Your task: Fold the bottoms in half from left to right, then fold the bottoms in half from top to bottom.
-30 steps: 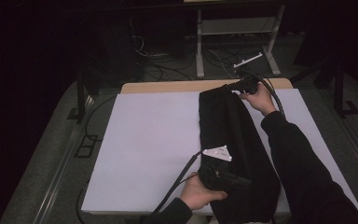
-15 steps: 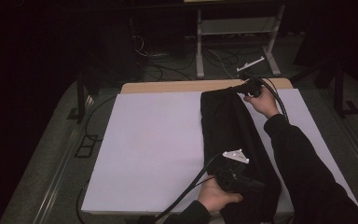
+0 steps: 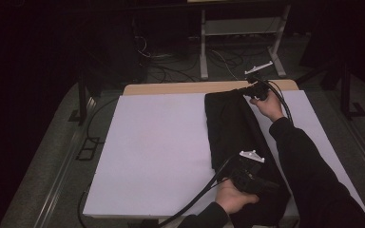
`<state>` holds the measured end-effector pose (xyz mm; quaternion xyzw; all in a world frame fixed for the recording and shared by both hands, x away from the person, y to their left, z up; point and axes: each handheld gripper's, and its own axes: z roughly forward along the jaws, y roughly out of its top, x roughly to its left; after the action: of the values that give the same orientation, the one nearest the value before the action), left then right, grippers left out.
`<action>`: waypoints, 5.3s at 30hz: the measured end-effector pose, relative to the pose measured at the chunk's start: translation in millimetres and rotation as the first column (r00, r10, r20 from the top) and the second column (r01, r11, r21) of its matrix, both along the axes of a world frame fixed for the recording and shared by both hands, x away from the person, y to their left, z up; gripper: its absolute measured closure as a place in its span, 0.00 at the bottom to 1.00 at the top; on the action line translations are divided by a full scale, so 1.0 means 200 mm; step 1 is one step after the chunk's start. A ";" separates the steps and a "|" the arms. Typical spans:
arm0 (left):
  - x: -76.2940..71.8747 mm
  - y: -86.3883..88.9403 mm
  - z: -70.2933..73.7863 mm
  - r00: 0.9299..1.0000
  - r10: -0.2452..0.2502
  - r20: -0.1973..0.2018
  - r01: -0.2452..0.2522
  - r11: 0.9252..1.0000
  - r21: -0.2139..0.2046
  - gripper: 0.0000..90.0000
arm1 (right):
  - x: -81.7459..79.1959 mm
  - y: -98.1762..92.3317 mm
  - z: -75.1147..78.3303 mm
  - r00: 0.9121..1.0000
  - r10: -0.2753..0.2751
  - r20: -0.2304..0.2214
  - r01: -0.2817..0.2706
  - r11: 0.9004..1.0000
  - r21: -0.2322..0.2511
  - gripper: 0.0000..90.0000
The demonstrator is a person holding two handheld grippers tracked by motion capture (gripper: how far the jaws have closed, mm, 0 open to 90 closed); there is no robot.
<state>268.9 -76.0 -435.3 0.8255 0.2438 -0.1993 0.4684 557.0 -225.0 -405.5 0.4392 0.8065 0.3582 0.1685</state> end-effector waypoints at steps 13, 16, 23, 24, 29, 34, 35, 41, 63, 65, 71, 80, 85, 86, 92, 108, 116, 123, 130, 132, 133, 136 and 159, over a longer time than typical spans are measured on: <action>0.03 -0.07 -0.06 0.998 0.033 -0.057 -0.032 0.999 0.006 0.99 | 0.04 -0.02 -0.06 1.000 -0.006 0.022 0.006 1.000 -0.002 0.98; 0.03 -0.11 -0.07 0.998 0.020 -0.058 -0.019 1.000 0.018 0.99 | 0.04 -0.03 -0.06 0.999 -0.017 0.028 0.017 1.000 0.010 0.98; 0.02 -0.14 -0.07 0.999 0.018 -0.033 -0.017 1.000 0.027 0.98 | 0.02 -0.07 -0.08 1.000 -0.026 0.016 0.026 1.000 -0.004 0.98; 0.02 -0.14 -0.07 0.999 0.016 -0.038 -0.015 1.000 0.023 0.98 | 0.02 -0.07 -0.08 1.000 -0.025 0.017 0.025 1.000 -0.005 0.98; 0.01 -0.16 -0.08 0.999 0.020 -0.046 -0.019 1.000 0.011 0.97 | -0.02 -0.12 -0.06 0.999 -0.037 0.010 0.037 0.999 0.007 0.98; 0.00 -0.16 -0.08 0.999 0.021 -0.042 -0.021 1.000 -0.006 0.72 | -0.11 -0.18 -0.02 0.998 -0.057 0.008 0.056 0.996 0.075 0.93; 0.00 -0.16 -0.07 0.999 0.022 -0.036 -0.023 1.000 -0.013 0.66 | -0.11 -0.18 -0.02 0.998 -0.057 0.008 0.056 0.996 0.075 0.93; -0.01 -0.13 -0.02 0.999 0.018 0.033 -0.016 0.998 -0.066 0.43 | -0.20 -0.21 0.00 0.996 -0.084 0.015 0.082 0.988 0.133 0.64; 0.19 0.30 0.24 0.917 0.243 0.315 -0.208 0.968 -0.140 0.01 | -0.33 -0.22 0.06 0.999 -0.037 0.009 0.035 0.977 0.213 0.04; 0.21 0.32 0.25 0.911 0.249 0.328 -0.216 0.967 -0.132 0.00 | -0.33 -0.22 0.07 0.999 -0.039 0.008 0.036 0.975 0.217 0.04; 0.28 0.39 0.28 0.898 0.260 0.354 -0.235 0.965 -0.114 0.00 | -0.33 -0.24 0.06 0.999 -0.039 0.002 0.037 0.975 0.221 0.03; 0.36 0.46 0.30 0.878 0.281 0.387 -0.264 0.959 -0.099 0.00 | -0.35 -0.25 0.04 0.999 -0.034 -0.002 0.034 0.975 0.221 0.03; 0.39 0.50 0.32 0.868 0.298 0.397 -0.283 0.954 -0.098 0.00 | -0.35 -0.26 0.03 1.000 -0.030 -0.007 0.031 0.974 0.226 0.03; 0.39 0.50 0.32 0.866 0.300 0.400 -0.286 0.953 -0.096 0.00 | -0.35 -0.26 0.03 1.000 -0.030 -0.007 0.031 0.974 0.226 0.03; 0.42 0.55 0.32 0.856 0.312 0.412 -0.301 0.949 -0.094 0.00 | -0.37 -0.27 0.02 1.000 -0.024 -0.008 0.026 0.972 0.233 0.03; 0.55 0.62 0.38 0.837 0.341 0.427 -0.343 0.936 -0.076 0.00 | -0.38 -0.27 0.00 1.000 -0.010 -0.008 0.012 0.970 0.241 0.03; 0.64 0.65 0.40 0.827 0.368 0.425 -0.374 0.925 -0.071 0.00 | -0.38 -0.27 0.00 1.000 -0.006 -0.007 0.008 0.970 0.242 0.03; 0.72 0.68 0.39 0.818 0.392 0.420 -0.412 0.910 -0.048 0.00 | -0.37 -0.27 0.02 1.000 -0.006 -0.006 0.007 0.970 0.244 0.03; 0.82 0.69 0.34 0.815 0.419 0.399 -0.446 0.895 -0.029 0.00 | -0.36 -0.27 0.04 1.000 -0.011 0.000 0.010 0.971 0.239 0.03; 0.84 0.70 0.33 0.813 0.423 0.401 -0.455 0.890 -0.016 0.00 | -0.35 -0.27 0.05 1.000 -0.010 0.000 0.010 0.969 0.245 0.03; 0.85 0.70 0.32 0.813 0.428 0.395 -0.460 0.888 -0.014 0.00 | -0.35 -0.27 0.05 1.000 -0.010 0.003 0.009 0.970 0.245 0.03; 0.88 0.71 0.30 0.809 0.437 0.392 -0.474 0.881 -0.005 0.00 | -0.35 -0.26 0.06 1.000 -0.007 0.008 0.005 0.968 0.249 0.04; 1.06 0.77 0.16 0.765 0.602 0.229 -0.611 0.791 -0.034 0.00 | -0.29 -0.26 0.03 0.998 -0.046 -0.046 0.056 0.970 0.238 0.03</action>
<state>480.5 77.3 -403.2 0.7293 0.4461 0.0637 0.5148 498.2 -277.8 -399.1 0.4840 0.7491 0.4395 0.1070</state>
